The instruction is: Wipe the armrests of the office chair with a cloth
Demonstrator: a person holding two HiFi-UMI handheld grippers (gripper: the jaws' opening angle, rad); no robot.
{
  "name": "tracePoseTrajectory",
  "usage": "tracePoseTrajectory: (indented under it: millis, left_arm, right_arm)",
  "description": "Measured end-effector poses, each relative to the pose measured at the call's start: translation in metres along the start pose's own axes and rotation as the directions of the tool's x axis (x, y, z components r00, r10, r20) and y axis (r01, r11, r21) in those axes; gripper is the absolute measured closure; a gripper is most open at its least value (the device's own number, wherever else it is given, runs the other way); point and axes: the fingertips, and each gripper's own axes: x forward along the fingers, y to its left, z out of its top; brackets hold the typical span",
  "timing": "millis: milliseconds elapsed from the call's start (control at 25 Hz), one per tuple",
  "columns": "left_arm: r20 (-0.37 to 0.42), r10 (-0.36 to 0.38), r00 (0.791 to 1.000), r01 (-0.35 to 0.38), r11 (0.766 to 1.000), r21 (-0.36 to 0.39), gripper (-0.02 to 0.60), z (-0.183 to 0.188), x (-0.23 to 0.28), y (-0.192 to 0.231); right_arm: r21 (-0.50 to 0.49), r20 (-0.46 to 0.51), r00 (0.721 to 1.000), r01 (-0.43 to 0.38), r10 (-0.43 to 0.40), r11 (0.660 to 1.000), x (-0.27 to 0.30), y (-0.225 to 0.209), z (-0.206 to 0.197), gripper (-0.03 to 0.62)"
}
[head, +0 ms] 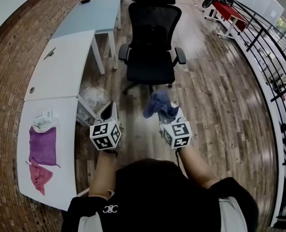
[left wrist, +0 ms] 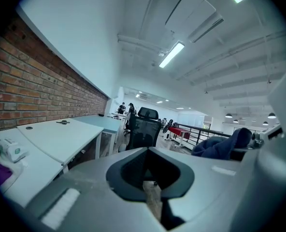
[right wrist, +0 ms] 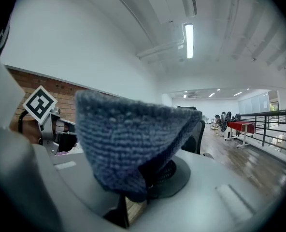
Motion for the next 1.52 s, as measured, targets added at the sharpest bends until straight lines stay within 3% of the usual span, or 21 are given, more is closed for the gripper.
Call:
tracePoseTrajectory:
  millis: [440,760,960,1240,1520]
  left_arm:
    - [-0.043,-0.044,0.998,0.046,0.998,0.039,0.575,-0.013,0.005,0.029]
    - [-0.068,-0.012,0.998,0.014,1.0,0.024,0.575,-0.021,0.025,0.056]
    - [-0.08,0.001,0.997,0.004,0.999,0.053,0.575,-0.016,0.063,0.064]
    - [-0.077,0.015,0.997,-0.011,0.998,0.056,0.575,0.018,0.141,0.071]
    - [-0.091,0.05,0.995,-0.043,0.996,0.074,0.575,0.039,0.207,0.06]
  right_arm:
    - [0.003,-0.022,0.997,0.077,-0.077,0.997,0.005,0.017,-0.016,0.533]
    - [0.004,-0.038,0.998,0.058,-0.058,0.998,0.04,0.013,-0.022,0.533]
    - [0.024,-0.039,0.998,0.046,-0.046,0.999,0.082,-0.009,-0.026,0.533]
    - [0.03,-0.01,1.0,0.017,-0.017,0.999,0.15,-0.054,-0.001,0.533]
    - [0.063,-0.043,0.999,-0.023,0.025,0.998,0.203,-0.112,0.005,0.533]
